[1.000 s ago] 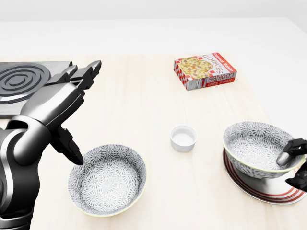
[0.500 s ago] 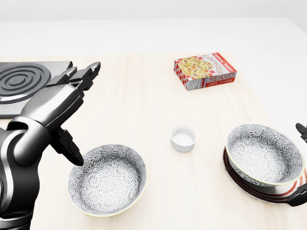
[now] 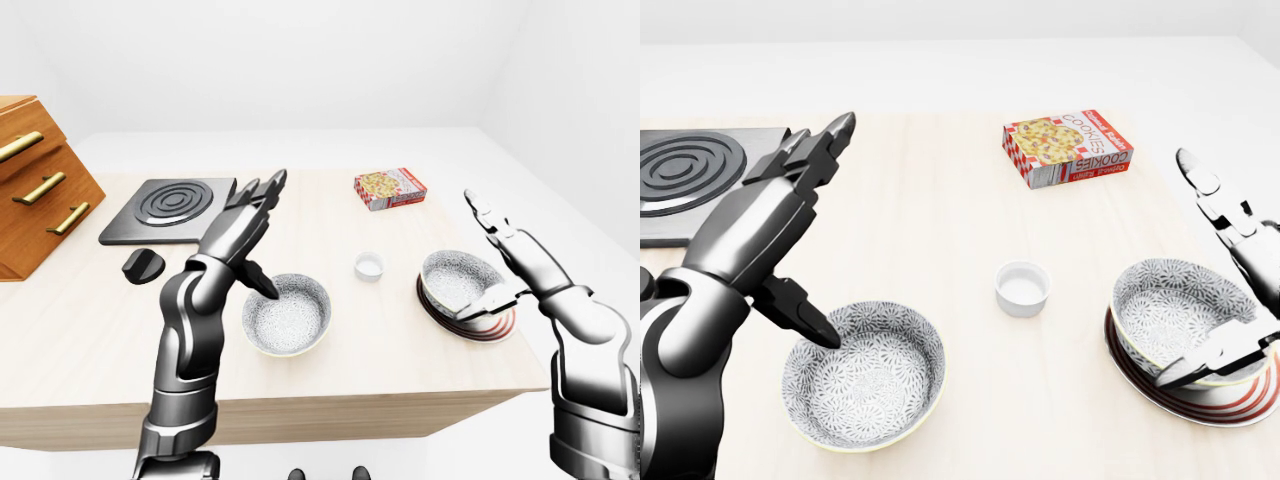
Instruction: Pick the akita bowl from table center and place it on the plate.
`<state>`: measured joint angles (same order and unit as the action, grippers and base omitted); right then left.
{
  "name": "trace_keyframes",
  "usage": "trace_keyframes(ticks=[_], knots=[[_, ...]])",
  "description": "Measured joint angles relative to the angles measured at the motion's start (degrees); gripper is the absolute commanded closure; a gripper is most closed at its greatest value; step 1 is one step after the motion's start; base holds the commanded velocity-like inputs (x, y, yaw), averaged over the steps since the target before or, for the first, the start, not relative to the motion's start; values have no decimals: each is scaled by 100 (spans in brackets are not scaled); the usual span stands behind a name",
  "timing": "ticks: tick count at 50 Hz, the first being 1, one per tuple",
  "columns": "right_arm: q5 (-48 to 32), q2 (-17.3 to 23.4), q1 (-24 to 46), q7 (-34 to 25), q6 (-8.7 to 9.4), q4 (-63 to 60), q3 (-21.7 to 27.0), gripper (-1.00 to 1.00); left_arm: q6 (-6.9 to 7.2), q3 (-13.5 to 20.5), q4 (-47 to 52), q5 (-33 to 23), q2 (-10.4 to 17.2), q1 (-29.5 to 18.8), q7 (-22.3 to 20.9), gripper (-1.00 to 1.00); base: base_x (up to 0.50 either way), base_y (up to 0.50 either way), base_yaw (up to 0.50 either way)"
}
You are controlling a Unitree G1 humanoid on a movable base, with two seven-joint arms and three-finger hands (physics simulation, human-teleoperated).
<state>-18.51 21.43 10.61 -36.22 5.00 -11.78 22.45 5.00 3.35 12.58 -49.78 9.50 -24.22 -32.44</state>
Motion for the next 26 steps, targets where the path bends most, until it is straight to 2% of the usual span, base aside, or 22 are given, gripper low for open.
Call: trace_keyframes(ticks=[7,13,20,26], knots=[[459,-350,122,415,0,-522,-244,-100,0,-56,387,361,-150,235,256,-100,0,0,0],[938,-645,192,1008,0,-667,-451,-100,0,-106,627,708,-273,441,514,-100,0,0,0],[1423,-902,107,1586,0,-736,-680,-100,0,-129,759,1087,-344,608,822,-100,0,0,0],[1748,-1085,-76,1858,0,-845,-828,-100,0,-138,800,1404,-384,722,1099,-100,0,0,0]])
